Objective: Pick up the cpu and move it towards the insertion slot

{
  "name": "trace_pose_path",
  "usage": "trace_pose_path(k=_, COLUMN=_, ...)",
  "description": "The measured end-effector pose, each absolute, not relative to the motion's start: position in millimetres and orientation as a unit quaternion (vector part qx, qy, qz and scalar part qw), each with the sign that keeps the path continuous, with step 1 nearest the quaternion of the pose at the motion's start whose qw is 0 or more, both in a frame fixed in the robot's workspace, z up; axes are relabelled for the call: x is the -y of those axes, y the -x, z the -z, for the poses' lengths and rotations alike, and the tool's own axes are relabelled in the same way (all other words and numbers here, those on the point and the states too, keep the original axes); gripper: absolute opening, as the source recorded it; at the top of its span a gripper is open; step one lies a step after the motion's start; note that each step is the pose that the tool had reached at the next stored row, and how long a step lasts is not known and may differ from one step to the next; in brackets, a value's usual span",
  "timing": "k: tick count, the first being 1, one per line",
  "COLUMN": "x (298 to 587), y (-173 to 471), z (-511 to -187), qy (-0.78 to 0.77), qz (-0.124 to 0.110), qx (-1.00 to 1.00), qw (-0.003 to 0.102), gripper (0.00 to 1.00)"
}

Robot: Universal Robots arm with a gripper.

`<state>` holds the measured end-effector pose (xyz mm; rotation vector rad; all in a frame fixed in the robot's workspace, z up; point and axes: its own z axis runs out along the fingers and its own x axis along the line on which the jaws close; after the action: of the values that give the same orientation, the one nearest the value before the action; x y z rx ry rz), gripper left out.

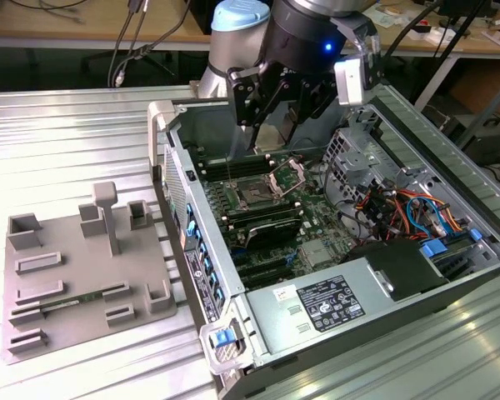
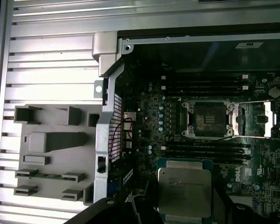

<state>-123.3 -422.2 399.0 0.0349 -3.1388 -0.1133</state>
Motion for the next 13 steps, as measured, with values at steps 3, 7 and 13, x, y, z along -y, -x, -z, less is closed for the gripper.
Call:
trace_pose_path(k=3, x=422, y=117, z=-399, qy=-0.011, qz=0.036, qx=0.999, qw=0.000, gripper=0.55)
trace_pose_path(k=7, x=422, y=113, z=-399, qy=-0.011, qz=0.036, qx=0.999, qw=0.000, gripper=0.55)
trace_pose_path(k=13, x=422, y=106, z=-398, qy=-0.011, qz=0.036, qx=0.999, qw=0.000, gripper=0.55)
